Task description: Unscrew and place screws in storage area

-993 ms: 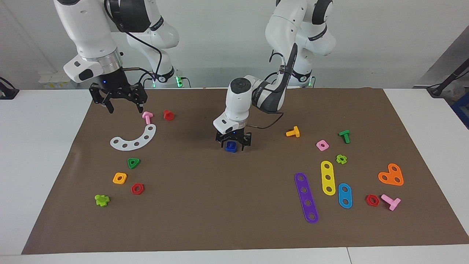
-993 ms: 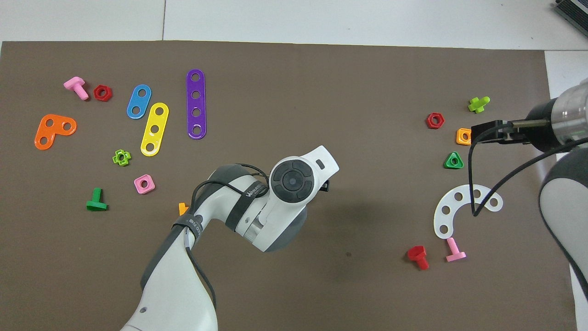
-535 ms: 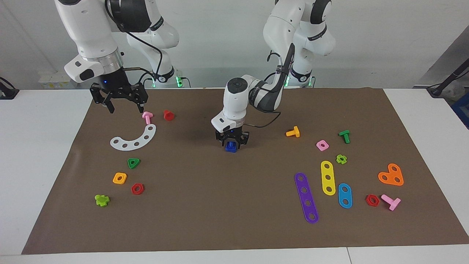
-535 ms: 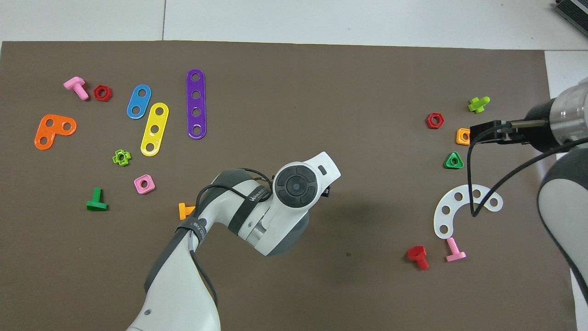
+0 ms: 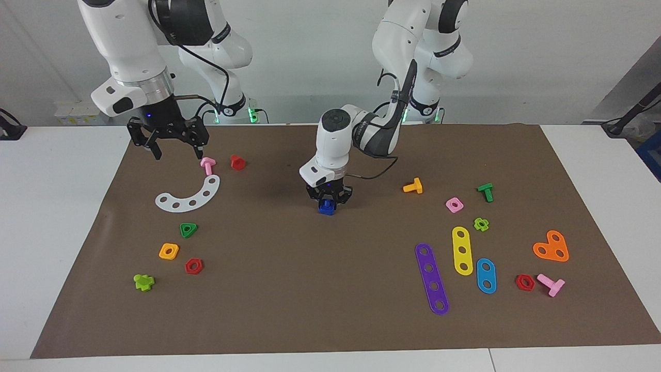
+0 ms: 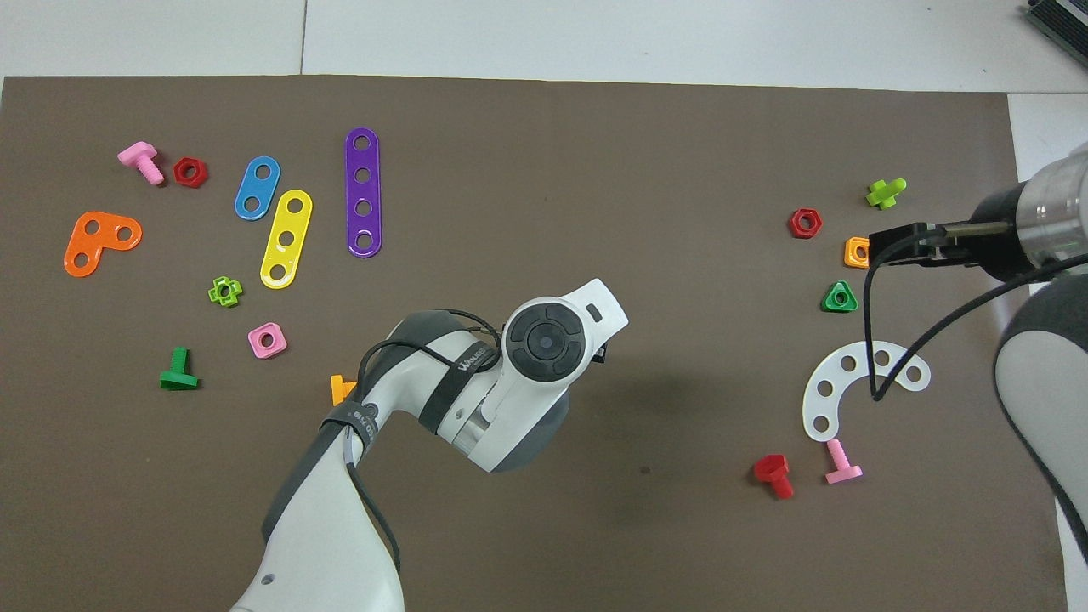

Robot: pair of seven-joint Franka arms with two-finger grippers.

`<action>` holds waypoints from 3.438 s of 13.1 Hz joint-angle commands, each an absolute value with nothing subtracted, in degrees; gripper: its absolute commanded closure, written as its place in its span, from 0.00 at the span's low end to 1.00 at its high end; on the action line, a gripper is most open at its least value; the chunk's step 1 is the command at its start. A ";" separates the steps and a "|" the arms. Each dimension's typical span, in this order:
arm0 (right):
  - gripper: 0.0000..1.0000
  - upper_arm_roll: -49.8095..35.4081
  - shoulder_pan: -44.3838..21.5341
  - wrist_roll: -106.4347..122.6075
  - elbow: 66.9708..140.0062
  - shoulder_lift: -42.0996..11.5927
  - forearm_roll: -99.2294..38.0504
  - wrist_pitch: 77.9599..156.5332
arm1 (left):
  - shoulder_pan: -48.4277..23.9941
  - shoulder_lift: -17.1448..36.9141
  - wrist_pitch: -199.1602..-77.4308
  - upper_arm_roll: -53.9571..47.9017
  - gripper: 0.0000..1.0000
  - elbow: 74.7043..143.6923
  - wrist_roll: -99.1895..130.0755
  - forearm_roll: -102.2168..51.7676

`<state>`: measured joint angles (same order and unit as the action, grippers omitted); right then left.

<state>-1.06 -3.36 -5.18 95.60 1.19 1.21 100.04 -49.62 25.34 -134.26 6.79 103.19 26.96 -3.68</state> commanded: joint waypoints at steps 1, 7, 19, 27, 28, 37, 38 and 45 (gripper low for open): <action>0.00 -1.32 -2.90 -3.96 95.54 1.49 -0.09 98.97 | -48.26 24.96 -126.86 7.03 0.84 97.42 26.28 -4.30; 0.01 -2.02 -3.51 -4.21 95.98 1.41 0.17 100.81 | -36.68 28.83 -112.07 7.03 0.85 83.50 25.41 -8.79; 0.05 -2.02 -21.43 -22.47 98.44 -10.62 4.11 116.25 | -17.05 22.68 -115.84 7.82 0.39 103.00 -1.05 -6.94; 0.09 -2.02 -29.61 -32.69 99.75 -21.34 6.33 128.13 | -12.94 23.73 -111.20 7.91 0.00 95.48 -1.05 -6.94; 0.09 -2.02 -29.97 -34.17 100.89 -22.14 6.33 130.75 | -10.83 23.64 -110.22 7.91 0.00 93.45 -1.14 -6.68; 0.28 -2.11 -33.39 -36.03 106.96 -22.85 6.50 135.44 | -1.05 6.00 -104.07 8.44 0.00 99.58 -6.77 -2.04; 0.39 -2.02 -33.83 -36.12 106.96 -22.85 6.50 135.53 | -1.23 4.06 -103.89 8.35 0.00 99.49 -6.59 -1.50; 1.00 -2.02 -33.49 -36.30 107.23 -21.63 6.50 136.58 | -4.38 -1.31 -98.70 7.12 0.00 97.64 -5.46 2.27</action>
